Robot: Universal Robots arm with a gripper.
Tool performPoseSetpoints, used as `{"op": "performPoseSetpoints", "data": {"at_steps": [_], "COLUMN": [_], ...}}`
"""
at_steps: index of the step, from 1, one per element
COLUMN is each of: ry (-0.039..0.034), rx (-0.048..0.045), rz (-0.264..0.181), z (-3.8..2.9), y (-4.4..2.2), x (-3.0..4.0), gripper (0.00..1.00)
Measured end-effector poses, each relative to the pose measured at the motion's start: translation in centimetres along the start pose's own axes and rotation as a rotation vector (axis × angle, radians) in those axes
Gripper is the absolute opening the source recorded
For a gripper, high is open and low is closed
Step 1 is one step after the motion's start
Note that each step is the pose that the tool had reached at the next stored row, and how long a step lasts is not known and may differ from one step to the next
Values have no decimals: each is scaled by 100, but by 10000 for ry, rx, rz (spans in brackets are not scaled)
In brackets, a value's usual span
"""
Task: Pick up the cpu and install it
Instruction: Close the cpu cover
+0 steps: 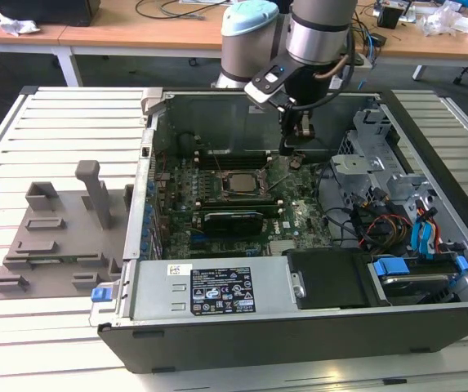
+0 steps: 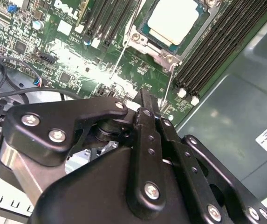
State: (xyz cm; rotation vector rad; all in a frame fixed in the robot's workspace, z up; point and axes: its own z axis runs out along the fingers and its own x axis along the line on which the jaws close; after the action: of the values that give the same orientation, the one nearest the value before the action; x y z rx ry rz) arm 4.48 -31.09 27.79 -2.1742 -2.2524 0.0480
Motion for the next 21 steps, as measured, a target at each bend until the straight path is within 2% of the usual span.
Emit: {"op": "performPoseSetpoints", "data": {"at_steps": [6, 9, 14, 18, 21], "ry": [0, 0, 2, 1, 2], "rx": [5, 12, 16, 32, 39], "rz": [0, 0, -1, 0, -1], "z": [-3, -6, -7, -11, -12], "y": [97, 185, 261, 399, 456], "x": [-3, -7, -9, -14, -16], "gripper": [11, 11, 11, 11, 11]}}
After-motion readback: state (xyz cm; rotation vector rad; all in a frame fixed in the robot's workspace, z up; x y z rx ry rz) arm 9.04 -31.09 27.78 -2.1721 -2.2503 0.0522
